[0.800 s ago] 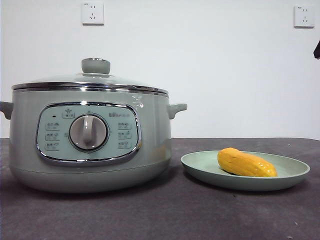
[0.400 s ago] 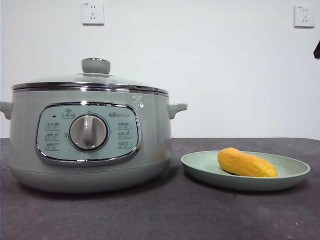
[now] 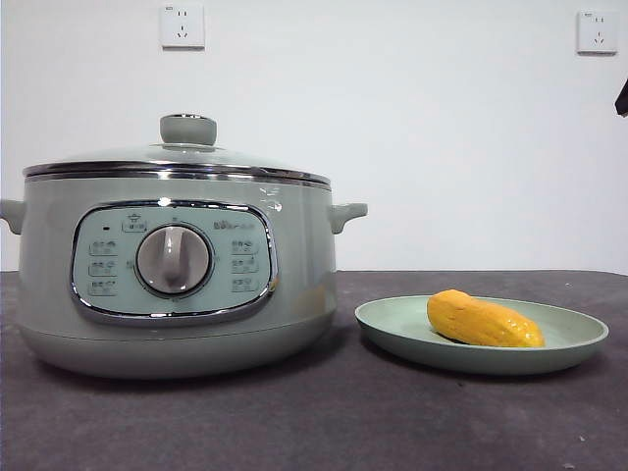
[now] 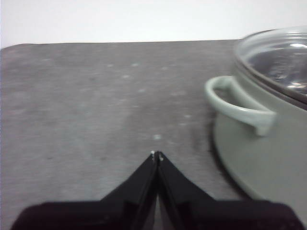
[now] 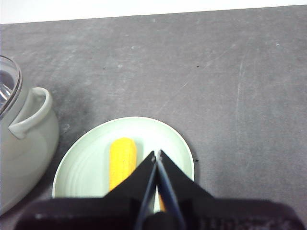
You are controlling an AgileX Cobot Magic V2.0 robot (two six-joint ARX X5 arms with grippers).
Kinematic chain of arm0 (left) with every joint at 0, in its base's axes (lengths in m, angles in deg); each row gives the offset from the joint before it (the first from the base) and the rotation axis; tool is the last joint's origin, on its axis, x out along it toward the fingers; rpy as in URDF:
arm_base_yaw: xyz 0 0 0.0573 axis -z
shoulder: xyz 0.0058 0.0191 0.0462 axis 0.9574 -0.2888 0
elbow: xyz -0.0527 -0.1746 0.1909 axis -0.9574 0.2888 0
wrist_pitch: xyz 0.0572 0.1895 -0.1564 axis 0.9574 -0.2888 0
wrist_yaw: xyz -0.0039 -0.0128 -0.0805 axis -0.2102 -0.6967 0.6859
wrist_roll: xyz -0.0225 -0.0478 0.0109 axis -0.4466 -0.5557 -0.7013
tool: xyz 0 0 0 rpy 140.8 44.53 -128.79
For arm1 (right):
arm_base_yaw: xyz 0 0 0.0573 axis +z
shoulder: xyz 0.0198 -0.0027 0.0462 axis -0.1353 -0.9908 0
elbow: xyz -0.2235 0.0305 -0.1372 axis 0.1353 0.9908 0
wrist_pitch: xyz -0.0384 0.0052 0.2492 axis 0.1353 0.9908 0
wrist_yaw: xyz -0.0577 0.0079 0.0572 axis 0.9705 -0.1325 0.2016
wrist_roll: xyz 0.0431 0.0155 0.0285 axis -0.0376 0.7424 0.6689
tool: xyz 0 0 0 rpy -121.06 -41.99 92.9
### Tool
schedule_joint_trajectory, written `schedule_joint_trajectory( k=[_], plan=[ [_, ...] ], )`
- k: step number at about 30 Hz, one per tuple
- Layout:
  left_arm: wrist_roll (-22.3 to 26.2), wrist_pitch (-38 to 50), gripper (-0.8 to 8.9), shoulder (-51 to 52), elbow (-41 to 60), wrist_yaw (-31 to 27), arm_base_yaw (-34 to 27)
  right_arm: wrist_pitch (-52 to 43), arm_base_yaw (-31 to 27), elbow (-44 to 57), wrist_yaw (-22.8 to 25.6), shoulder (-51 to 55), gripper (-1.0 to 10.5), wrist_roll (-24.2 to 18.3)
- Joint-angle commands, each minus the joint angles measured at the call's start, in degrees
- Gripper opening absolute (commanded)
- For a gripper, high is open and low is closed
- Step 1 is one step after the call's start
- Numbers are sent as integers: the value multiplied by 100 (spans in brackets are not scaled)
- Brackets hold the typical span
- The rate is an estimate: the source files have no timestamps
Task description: Take the corn out from the steamer,put the corn on the plate,close the lid
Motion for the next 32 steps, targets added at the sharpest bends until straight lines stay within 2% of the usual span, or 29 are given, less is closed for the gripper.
schedule_joint_trajectory(
  k=[1,32],
  plan=[
    [-109,201,-3,26,190,229,-63,-20,2,46,17,9,1,57],
    [-179,267,-3,24,264,227,-61,107,2,46,17,9,1,55]
  ],
)
